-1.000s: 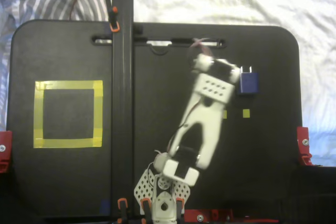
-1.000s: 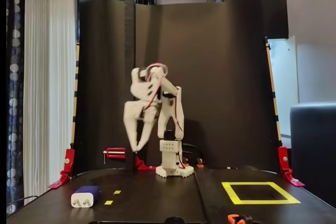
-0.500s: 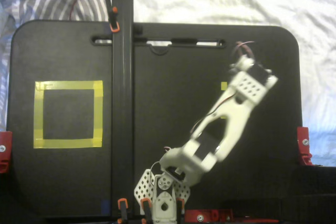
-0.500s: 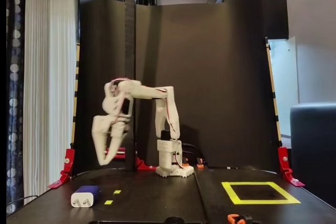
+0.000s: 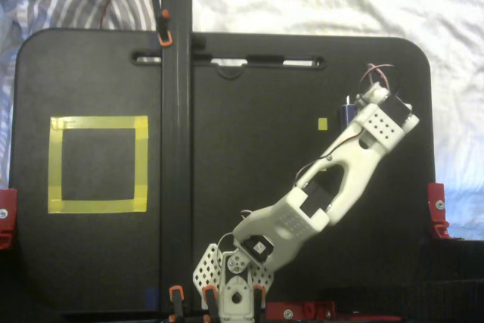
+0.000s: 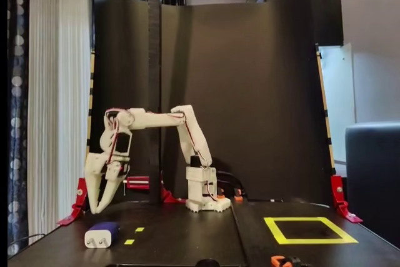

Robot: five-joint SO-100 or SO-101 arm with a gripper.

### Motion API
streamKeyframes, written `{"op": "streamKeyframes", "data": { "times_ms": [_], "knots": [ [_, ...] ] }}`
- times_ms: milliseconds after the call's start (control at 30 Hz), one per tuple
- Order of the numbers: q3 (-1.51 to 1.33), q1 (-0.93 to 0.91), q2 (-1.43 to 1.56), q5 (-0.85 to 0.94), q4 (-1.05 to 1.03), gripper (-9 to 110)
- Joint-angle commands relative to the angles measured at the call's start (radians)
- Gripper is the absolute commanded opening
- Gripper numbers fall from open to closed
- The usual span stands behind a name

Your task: Grasp a block and put it in the designated area.

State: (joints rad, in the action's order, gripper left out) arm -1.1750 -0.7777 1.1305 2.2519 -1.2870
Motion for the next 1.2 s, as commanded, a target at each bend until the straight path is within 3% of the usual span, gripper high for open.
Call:
{"op": "streamKeyframes", "data": {
  "times_ms": [0, 133, 300, 467, 1167],
  "knots": [
    [0.038, -0.006, 0.005, 0.005, 0.008, 0],
    [0.038, -0.008, 0.003, 0.005, 0.023, 2],
    [0.038, -0.011, 0.000, 0.009, 0.049, 22],
    [0.037, -0.020, 0.000, 0.041, 0.057, 30],
    [0.035, -0.021, -0.110, 0.054, 0.124, 31]
  ]
}}
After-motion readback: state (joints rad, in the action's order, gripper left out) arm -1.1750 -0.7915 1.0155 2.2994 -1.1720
